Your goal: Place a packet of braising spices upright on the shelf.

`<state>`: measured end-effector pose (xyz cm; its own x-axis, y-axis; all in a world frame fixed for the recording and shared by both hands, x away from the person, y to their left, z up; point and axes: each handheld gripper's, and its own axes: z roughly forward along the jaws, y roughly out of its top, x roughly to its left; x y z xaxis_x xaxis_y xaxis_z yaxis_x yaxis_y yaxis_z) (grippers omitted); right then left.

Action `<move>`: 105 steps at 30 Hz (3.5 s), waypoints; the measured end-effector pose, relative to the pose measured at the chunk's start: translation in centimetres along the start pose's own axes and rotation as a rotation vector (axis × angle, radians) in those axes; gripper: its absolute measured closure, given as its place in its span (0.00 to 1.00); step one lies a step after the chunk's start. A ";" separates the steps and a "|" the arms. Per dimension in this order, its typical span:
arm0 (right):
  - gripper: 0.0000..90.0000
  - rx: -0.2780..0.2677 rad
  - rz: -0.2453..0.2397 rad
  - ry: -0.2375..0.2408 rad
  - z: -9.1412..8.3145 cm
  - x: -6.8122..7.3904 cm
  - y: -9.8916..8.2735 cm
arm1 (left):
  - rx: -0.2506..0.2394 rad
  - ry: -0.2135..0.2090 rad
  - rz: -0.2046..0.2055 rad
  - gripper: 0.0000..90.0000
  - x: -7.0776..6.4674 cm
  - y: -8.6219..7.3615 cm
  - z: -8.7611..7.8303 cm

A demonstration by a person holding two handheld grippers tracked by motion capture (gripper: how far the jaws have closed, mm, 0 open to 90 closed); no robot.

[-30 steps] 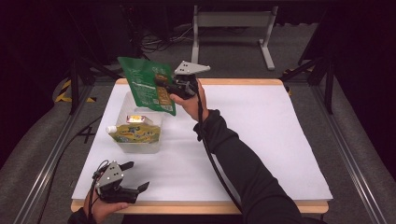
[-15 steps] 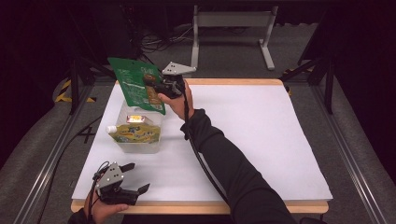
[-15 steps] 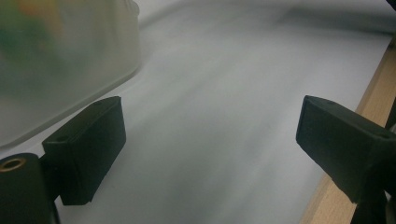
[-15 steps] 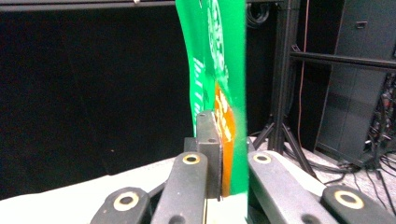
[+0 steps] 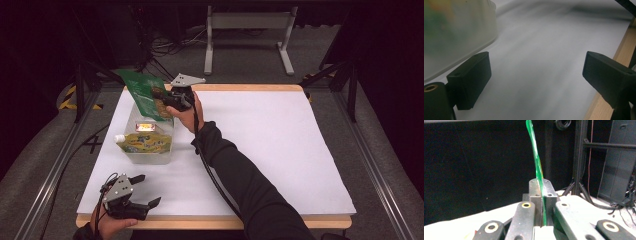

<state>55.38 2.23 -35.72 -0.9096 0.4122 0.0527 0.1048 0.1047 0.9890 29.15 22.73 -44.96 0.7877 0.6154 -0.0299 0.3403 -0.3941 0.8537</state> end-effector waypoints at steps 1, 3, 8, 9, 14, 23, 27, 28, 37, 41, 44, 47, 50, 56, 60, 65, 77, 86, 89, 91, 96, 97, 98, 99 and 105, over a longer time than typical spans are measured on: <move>0.99 0.000 0.000 0.000 0.0 0.0 0.0 | 0.002 0.000 -0.002 0.10 0.0 0.0 0.0; 0.99 0.014 -0.004 -0.006 0.0 0.1 -0.5 | 0.005 -0.002 -0.002 0.10 -0.1 0.0 0.1; 0.90 0.017 -0.005 -0.031 -0.5 0.5 -0.4 | 0.010 -0.002 0.008 0.10 -0.2 0.1 0.2; 0.87 0.014 -0.007 -0.031 -0.8 0.5 -0.3 | 0.010 -0.001 0.012 0.10 -0.2 0.1 0.2; 0.74 0.038 -0.018 -0.073 -2.1 0.5 0.3 | 0.005 0.001 0.005 0.09 -0.3 0.1 0.1; 0.76 0.082 -0.052 -0.093 -3.7 0.4 0.3 | 0.026 -0.015 0.033 0.08 -0.6 0.3 0.8; 0.82 0.096 -0.058 -0.094 -4.5 0.4 0.2 | 0.025 -0.020 0.038 0.08 -0.5 0.4 0.8; 0.84 0.105 -0.066 -0.100 -4.8 0.5 0.2 | 0.025 -0.022 0.034 0.09 -0.5 0.4 0.9; 0.87 0.134 -0.106 -0.116 -6.4 0.8 0.5 | 0.031 -0.033 0.059 0.10 -0.7 0.7 1.5; 0.88 0.144 -0.117 -0.113 -6.9 1.0 0.6 | 0.027 -0.034 0.061 0.10 -0.7 0.9 1.6; 0.88 0.162 -0.134 -0.114 -7.4 1.2 0.7 | 0.029 -0.040 0.063 0.11 -0.6 1.0 1.8; 0.88 0.175 -0.149 -0.125 -8.0 1.2 0.7 | 0.035 -0.041 0.074 0.11 -0.7 1.1 1.9; 0.87 0.181 -0.156 -0.129 -8.5 1.2 0.7 | 0.037 -0.039 0.074 0.11 -0.8 1.1 2.0; 0.86 0.200 -0.153 -0.140 -9.5 1.2 0.4 | 0.034 -0.035 0.082 0.11 -0.6 1.1 1.9; 0.85 0.233 -0.186 -0.155 -10.8 1.6 0.1 | 0.039 -0.023 0.081 0.11 -0.6 1.1 2.0; 0.84 0.267 -0.221 -0.171 -12.5 1.9 0.1 | 0.051 -0.013 0.076 0.12 -0.6 1.1 2.1; 0.78 0.312 -0.252 -0.234 -16.6 2.1 -0.4 | 0.059 0.005 0.098 0.12 -0.7 1.2 2.0; 0.70 0.339 -0.271 -0.266 -19.3 2.3 -0.7 | 0.059 0.022 0.109 0.14 -0.7 1.2 2.0; 0.66 0.361 -0.277 -0.275 -20.3 2.5 -1.0 | 0.063 0.025 0.112 0.14 -0.8 1.3 2.0; 0.66 0.370 -0.283 -0.285 -20.9 2.5 -1.2 | 0.063 0.028 0.114 0.14 -0.8 1.3 2.0; 0.61 0.392 -0.282 -0.306 -22.3 2.1 -1.8 | 0.062 0.030 0.110 0.14 -0.7 1.3 2.0; 0.60 0.401 -0.285 -0.314 -22.6 2.1 -1.9 | 0.064 0.031 0.112 0.14 -0.7 1.3 2.1; 0.58 0.405 -0.283 -0.330 -23.0 2.0 -2.0 | 0.065 0.032 0.114 0.14 -0.7 1.3 2.1; 0.57 0.407 -0.277 -0.335 -23.3 1.9 -2.1 | 0.066 0.031 0.116 0.14 -0.6 1.3 2.1; 0.51 0.410 -0.267 -0.375 -25.1 1.6 -2.6 | 0.063 0.033 0.115 0.13 -0.6 1.4 2.1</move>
<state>43.58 -20.08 -34.72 -0.7300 0.6065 -0.3152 0.1070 0.5569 0.8236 30.20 20.42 -44.84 0.8063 0.5855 0.0843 0.2814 -0.5049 0.8160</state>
